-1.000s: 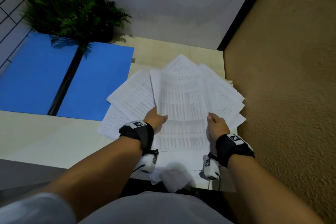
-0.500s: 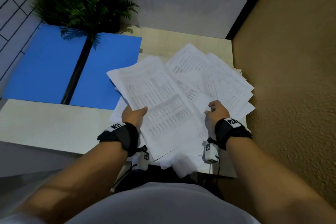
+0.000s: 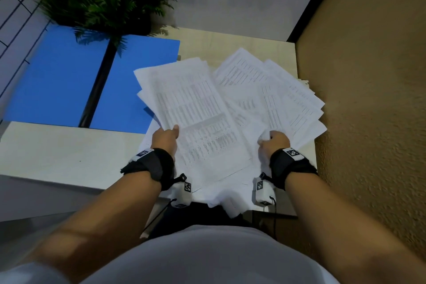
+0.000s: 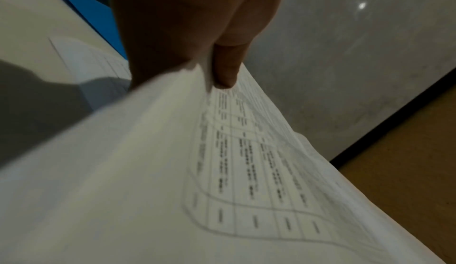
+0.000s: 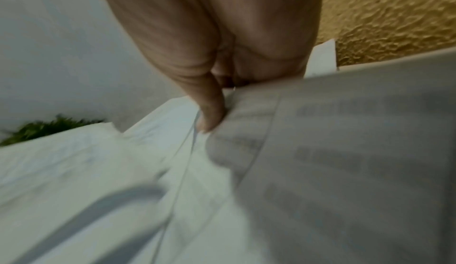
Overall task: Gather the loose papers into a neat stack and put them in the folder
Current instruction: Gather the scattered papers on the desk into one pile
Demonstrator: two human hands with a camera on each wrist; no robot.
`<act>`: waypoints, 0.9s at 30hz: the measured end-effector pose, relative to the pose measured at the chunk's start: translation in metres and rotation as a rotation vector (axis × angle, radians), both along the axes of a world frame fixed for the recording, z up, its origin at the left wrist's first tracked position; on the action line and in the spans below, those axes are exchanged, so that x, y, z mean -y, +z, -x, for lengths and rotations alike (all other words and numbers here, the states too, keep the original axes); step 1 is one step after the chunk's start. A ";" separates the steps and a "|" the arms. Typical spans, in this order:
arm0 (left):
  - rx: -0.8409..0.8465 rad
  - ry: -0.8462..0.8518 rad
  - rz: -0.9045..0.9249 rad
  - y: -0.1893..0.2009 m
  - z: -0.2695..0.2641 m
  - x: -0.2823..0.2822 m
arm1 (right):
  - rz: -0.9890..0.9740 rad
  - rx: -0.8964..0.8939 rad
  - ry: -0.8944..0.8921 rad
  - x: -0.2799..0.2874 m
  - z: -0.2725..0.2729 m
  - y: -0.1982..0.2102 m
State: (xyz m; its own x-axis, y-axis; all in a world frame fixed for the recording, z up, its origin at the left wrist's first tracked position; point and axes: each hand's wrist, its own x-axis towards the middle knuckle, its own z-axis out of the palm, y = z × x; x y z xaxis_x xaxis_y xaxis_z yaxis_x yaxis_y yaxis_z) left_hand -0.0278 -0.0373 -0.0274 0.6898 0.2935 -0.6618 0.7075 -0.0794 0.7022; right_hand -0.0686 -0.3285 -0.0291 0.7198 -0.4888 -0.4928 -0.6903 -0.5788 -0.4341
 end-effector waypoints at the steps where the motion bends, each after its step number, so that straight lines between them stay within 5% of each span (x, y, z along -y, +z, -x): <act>1: -0.048 -0.054 -0.066 0.004 0.000 -0.007 | 0.017 -0.001 -0.034 0.006 -0.001 0.004; 5: -0.109 -0.149 -0.283 -0.009 0.012 -0.035 | 0.314 -0.033 -0.102 0.030 -0.001 0.019; 9: -0.108 -0.038 -0.438 -0.005 0.023 -0.039 | 0.203 0.046 -0.078 0.039 0.004 0.016; 13: 0.110 0.160 -0.140 0.001 0.031 -0.026 | 0.003 0.276 -0.171 0.032 0.013 0.016; 16: 0.128 0.127 -0.020 0.006 0.035 -0.016 | -0.086 0.459 -0.262 0.028 0.015 0.026; 27: 0.121 -0.236 0.058 0.013 0.032 -0.007 | -0.230 0.285 -0.261 0.056 -0.055 0.056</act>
State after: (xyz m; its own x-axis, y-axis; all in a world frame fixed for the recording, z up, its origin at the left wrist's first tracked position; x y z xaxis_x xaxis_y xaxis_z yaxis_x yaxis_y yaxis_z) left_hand -0.0596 -0.0307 -0.0145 0.8096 0.0790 -0.5816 0.5850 -0.1895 0.7886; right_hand -0.0138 -0.3850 0.0267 0.7096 -0.5730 -0.4101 -0.6349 -0.2675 -0.7248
